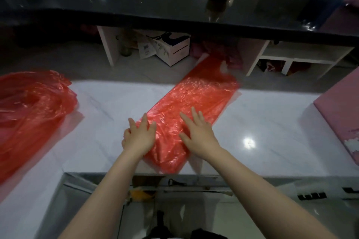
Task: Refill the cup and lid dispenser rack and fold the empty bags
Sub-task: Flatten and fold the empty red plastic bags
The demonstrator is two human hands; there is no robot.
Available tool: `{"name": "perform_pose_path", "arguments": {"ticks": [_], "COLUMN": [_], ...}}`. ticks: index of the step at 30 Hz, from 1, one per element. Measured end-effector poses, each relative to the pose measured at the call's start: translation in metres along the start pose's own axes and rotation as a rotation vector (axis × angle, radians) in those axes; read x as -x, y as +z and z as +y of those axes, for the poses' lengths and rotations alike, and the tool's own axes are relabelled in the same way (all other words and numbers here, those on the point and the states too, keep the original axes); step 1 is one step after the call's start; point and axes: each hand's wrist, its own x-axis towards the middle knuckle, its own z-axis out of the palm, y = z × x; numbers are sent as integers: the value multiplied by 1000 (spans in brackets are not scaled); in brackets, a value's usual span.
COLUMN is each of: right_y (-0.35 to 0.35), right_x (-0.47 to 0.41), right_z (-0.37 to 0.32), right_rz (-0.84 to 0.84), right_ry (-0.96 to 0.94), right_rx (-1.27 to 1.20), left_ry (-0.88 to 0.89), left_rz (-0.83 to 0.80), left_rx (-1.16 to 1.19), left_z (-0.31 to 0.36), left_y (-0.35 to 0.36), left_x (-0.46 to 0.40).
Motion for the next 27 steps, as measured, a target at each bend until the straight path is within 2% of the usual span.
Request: {"name": "perform_pose_path", "arguments": {"ticks": [2, 4, 7, 10, 13, 15, 18, 20, 23, 27], "right_y": [3, 8, 8, 1, -8, -12, -6, 6, 18, 20], "right_x": [14, 32, 58, 70, 84, 99, 123, 130, 129, 133], "right_z": [19, 45, 81, 101, 108, 114, 121, 120, 100, 91], "right_rz": [-25, -67, -115, -92, 25, 16, -133, -137, -4, 186], "right_ry": [23, 62, 62, 102, 91, -1, -190, -222, -148, -275], "right_rx": [37, 90, 194, 170, 101, 110, 216, 315, 251, 147], "left_ry": [177, 348, 447, 568, 873, 1020, 998, 956, 988, 1041], "left_rz": [-9, 54, 181, 240, 130, 38, -105, -131, -15, 148], "left_rx": [-77, -174, -294, -290, -345, -499, -710, -753, -680, -619], "left_z": [-6, -18, -31, -32, -25, -19, -17, -18, -18, -13], "left_y": [3, 7, 14, 22, 24, 25, 31, 35, 45, 49], "left_x": [12, 26, 46, 55, 57, 55, 46, 45, 56, 72]}}
